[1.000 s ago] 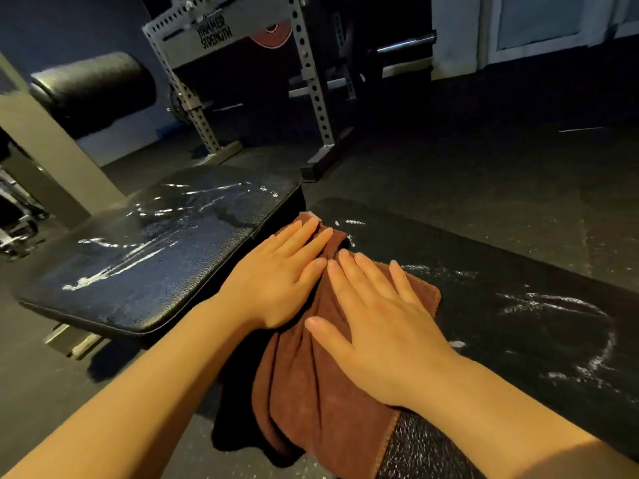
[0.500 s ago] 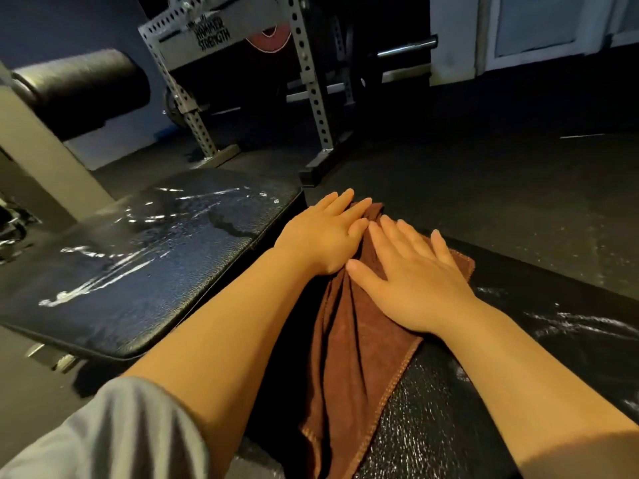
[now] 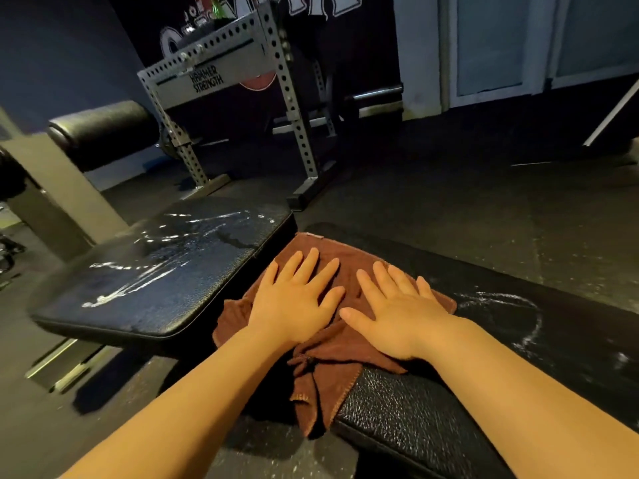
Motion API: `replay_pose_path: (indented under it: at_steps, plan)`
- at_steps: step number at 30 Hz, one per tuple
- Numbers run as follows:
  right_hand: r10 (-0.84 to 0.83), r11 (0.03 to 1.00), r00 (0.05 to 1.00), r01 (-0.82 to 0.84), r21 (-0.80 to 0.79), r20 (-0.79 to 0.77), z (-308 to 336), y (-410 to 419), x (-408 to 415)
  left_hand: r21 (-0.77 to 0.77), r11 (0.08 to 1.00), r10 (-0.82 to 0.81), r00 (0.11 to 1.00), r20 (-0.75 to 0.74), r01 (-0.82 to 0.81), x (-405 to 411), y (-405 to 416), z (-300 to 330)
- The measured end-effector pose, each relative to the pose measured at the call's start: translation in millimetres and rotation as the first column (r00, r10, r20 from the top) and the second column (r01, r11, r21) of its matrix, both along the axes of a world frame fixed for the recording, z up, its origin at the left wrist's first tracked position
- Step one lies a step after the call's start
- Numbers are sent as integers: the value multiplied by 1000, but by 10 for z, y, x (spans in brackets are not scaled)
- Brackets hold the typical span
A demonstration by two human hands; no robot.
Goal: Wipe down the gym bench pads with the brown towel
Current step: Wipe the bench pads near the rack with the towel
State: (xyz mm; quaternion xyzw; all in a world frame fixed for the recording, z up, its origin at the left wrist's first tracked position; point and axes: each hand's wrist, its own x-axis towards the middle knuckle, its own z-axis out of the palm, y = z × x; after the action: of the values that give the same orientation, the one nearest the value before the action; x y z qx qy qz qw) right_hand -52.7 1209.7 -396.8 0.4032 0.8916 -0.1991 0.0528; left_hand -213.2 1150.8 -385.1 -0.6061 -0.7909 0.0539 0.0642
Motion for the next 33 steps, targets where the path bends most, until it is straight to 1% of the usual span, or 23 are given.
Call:
replay_pose_path:
  at_steps: [3,5,7,9,12,17,22,27,30,33]
  plan:
    - [85,996,991,-81,-40,108,186,-99,47,30,1000,2,1000,-20,-1,96,-371,-42]
    - [161,986,974,-154,-56,158,316,-164,63,51,998,22,1000,9,-23,126,-623,-76]
    - [206,978,963,-198,-64,176,407,-221,60,52,998,40,999,23,-41,139,-776,-86]
    - [204,978,967,-194,-79,153,427,-250,29,30,998,52,999,-3,-52,129,-778,-75]
    - [174,981,978,-163,-102,111,362,-200,-59,-7,999,41,999,-8,-41,98,-592,-3]
    - [103,989,994,-98,-113,36,254,-24,-195,-119,993,-27,1000,-4,27,-31,-189,86]
    - [-4,998,994,-3,-67,-110,152,182,-272,-96,993,-67,998,3,67,-141,343,112]
    - [-146,987,957,160,35,-249,-50,441,-359,-78,993,-91,996,9,92,-244,899,105]
    - [-207,968,936,238,78,-286,-115,547,-429,-80,989,-122,992,30,124,-371,1187,50]
    - [-235,957,923,274,91,-304,-122,632,-481,-75,981,-177,984,13,178,-482,1377,0]
